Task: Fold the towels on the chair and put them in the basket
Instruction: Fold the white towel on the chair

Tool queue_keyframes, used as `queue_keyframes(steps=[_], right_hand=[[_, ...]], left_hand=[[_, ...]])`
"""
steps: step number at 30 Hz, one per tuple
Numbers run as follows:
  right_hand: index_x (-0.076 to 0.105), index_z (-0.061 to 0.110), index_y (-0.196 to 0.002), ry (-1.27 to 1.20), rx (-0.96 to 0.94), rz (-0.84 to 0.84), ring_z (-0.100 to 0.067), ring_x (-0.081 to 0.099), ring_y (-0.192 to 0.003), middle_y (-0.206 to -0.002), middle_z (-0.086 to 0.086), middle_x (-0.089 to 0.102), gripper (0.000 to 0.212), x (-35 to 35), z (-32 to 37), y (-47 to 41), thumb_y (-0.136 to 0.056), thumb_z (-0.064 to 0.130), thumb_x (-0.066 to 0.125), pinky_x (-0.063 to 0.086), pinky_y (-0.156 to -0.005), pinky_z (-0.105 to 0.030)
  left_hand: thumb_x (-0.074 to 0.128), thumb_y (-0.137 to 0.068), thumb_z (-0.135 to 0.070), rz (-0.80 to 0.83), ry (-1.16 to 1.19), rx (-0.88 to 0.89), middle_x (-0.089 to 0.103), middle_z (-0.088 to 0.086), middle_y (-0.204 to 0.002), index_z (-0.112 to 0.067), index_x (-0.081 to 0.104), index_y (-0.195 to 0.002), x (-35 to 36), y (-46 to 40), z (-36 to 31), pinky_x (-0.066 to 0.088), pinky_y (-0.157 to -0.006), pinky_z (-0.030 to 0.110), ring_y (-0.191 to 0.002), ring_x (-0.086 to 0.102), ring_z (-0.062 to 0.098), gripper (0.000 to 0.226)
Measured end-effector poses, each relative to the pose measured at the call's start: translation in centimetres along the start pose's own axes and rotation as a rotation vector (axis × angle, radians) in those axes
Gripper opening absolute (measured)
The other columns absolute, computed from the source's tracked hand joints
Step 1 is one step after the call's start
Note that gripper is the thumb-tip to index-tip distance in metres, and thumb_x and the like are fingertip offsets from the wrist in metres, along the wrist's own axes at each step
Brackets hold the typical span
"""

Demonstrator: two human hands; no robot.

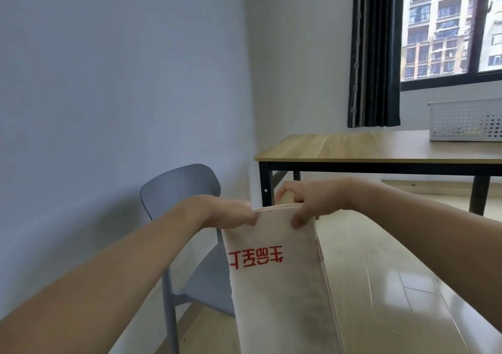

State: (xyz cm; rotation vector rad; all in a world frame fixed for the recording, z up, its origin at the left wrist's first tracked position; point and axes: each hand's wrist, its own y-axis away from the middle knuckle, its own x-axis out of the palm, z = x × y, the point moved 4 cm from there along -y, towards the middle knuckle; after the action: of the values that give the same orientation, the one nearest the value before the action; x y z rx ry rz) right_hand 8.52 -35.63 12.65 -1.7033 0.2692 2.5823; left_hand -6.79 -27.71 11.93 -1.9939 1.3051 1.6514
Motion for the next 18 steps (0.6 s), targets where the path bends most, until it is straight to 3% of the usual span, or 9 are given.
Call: queue_keyframes(steps=[3,5,8,11,13,15,18], right_hand=[[0.052,0.028,-0.095,0.187,0.071,0.079,-0.019,0.059,-0.086,-0.104,-0.003,0.061,0.018,0.8,-0.7,-1.3,-0.085,0.030,0.066,0.053,-0.081,-0.033],[0.050,0.027,-0.092,0.235,0.095,0.073,-0.019,0.059,-0.086,-0.106,-0.005,0.061,0.015,1.3,-1.3,-2.5,-0.086,0.030,0.064,0.054,-0.084,-0.035],[0.048,0.024,-0.087,0.191,0.070,-0.078,-0.016,0.054,-0.083,-0.096,-0.001,0.058,0.009,0.7,-2.1,-4.7,-0.087,0.023,0.057,0.050,-0.078,-0.031],[0.044,0.022,-0.076,0.128,0.000,-0.333,-0.019,0.052,-0.078,-0.086,0.001,0.052,0.013,-1.2,-2.4,-6.4,-0.088,0.021,0.048,0.042,-0.064,-0.028],[0.042,0.019,-0.077,0.134,-0.055,-0.486,-0.016,0.047,-0.073,-0.084,0.001,0.049,0.014,-2.2,-2.1,-6.6,-0.091,0.021,0.044,0.035,-0.059,-0.026],[0.043,0.015,-0.084,0.126,-0.113,-0.588,-0.010,0.040,-0.067,-0.084,0.001,0.049,0.010,-2.5,-1.4,-6.3,-0.093,0.019,0.044,0.033,-0.057,-0.025],[0.046,0.012,-0.097,0.093,-0.145,-0.595,-0.014,0.047,-0.070,-0.089,-0.001,0.056,0.006,-0.9,-1.5,-6.5,-0.093,0.016,0.047,0.042,-0.065,-0.030]], left_hand=[[0.034,-0.102,-0.029,0.030,-0.116,0.063,0.063,0.002,-0.117,-0.017,0.053,-0.115,0.5,-1.3,0.7,0.043,-0.098,0.033,-0.111,0.056,0.019,0.026],[0.038,-0.101,-0.032,-0.058,-0.197,0.075,0.062,-0.003,-0.103,-0.021,0.055,-0.103,0.1,-2.7,1.7,0.046,-0.086,0.030,-0.097,0.058,0.015,0.021],[0.041,-0.097,-0.030,-0.367,-0.368,0.124,0.057,-0.002,-0.088,-0.024,0.045,-0.080,-1.7,-4.5,2.4,0.039,-0.062,0.028,-0.076,0.052,0.014,0.019],[0.045,-0.090,-0.019,-0.701,-0.484,0.169,0.051,-0.001,-0.088,-0.021,0.041,-0.082,-4.5,-5.0,2.5,0.034,-0.058,0.029,-0.082,0.050,0.019,0.010],[0.047,-0.085,-0.013,-0.828,-0.501,0.219,0.046,-0.003,-0.084,-0.021,0.037,-0.078,-6.0,-4.8,2.5,0.034,-0.058,0.031,-0.084,0.047,0.019,0.015],[0.050,-0.083,-0.014,-0.869,-0.506,0.247,0.044,-0.006,-0.077,-0.024,0.032,-0.069,-6.7,-4.7,2.8,0.034,-0.056,0.030,-0.079,0.046,0.018,0.025],[0.052,-0.085,-0.017,-0.753,-0.406,0.202,0.049,-0.006,-0.073,-0.025,0.037,-0.068,-5.7,-5.0,4.3,0.034,-0.053,0.029,-0.069,0.049,0.018,0.024]])
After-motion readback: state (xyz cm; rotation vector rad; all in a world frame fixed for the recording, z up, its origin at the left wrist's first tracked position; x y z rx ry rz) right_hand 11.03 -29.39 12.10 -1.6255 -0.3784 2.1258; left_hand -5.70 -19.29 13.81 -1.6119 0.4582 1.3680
